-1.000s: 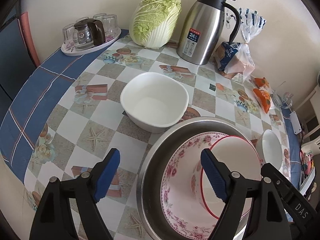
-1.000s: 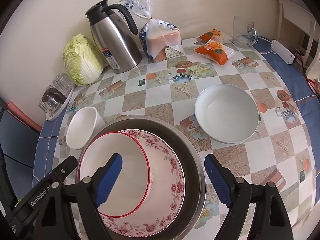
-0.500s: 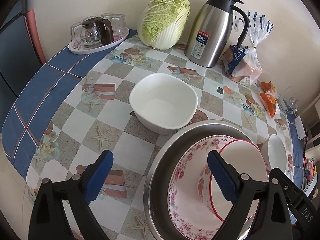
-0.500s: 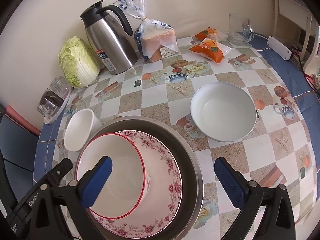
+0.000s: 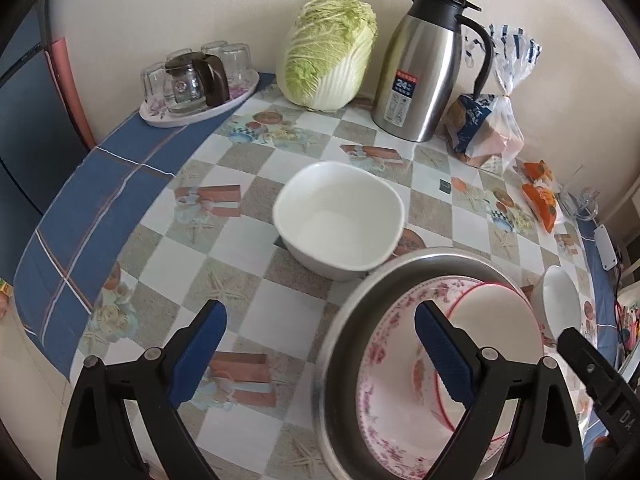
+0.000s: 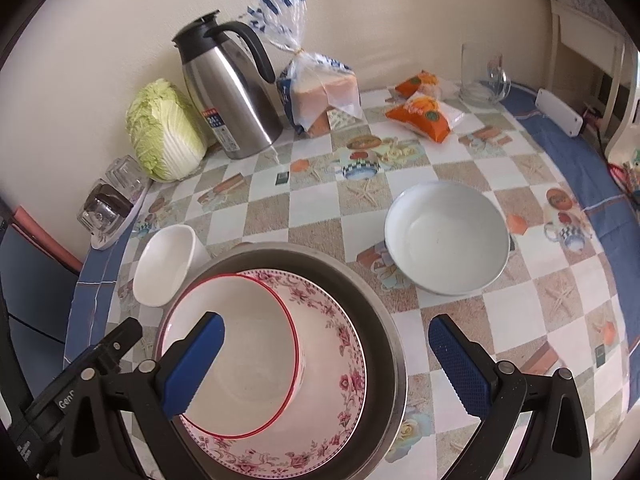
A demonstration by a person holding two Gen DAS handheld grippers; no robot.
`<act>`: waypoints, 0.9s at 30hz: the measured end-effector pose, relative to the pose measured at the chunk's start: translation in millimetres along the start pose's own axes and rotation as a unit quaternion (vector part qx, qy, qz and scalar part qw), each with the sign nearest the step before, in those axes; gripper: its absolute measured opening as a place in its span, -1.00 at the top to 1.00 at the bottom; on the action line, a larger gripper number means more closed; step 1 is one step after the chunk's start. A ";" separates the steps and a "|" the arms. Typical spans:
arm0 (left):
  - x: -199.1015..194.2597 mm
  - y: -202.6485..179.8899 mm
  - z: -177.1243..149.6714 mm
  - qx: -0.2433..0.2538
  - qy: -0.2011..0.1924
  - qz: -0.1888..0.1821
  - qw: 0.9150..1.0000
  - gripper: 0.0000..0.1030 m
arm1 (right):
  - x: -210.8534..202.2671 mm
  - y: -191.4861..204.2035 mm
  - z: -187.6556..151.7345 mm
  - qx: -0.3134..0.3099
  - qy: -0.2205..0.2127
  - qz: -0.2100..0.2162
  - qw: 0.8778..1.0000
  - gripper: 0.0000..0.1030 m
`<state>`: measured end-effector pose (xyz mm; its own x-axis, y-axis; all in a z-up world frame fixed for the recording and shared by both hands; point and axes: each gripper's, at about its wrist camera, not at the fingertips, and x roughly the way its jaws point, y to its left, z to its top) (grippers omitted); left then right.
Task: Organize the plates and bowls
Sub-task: 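Move both grippers to the rim of the white square bowl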
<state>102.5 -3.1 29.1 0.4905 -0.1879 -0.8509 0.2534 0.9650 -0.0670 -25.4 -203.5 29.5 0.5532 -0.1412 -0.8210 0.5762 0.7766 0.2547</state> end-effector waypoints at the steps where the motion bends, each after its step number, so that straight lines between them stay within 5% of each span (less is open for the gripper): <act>1: 0.2 2.0 0.8 -0.001 0.000 0.001 1.000 -0.85 | -1.5 1.7 -0.1 -0.002 -0.003 0.001 1.000 -1.00; 8: -1.3 29.4 11.5 -0.038 -0.006 0.005 0.999 -0.85 | -2.5 13.6 0.2 -0.013 -0.007 -0.005 1.000 -1.00; 16: -4.8 59.0 23.5 -0.068 -0.059 0.021 0.996 -0.85 | 3.8 23.4 -1.4 -0.025 -0.002 -0.019 1.000 -1.00; 27: 13.6 90.6 26.9 -0.129 -0.064 0.026 0.989 -0.85 | 3.2 52.5 2.2 -0.077 -0.008 -0.039 0.996 -1.00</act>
<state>154.5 76.9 25.4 0.6026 -0.1432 -0.7851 0.0122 0.9853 -0.1703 8.0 -164.5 41.3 0.5212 -0.2133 -0.8264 0.5187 0.8481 0.1082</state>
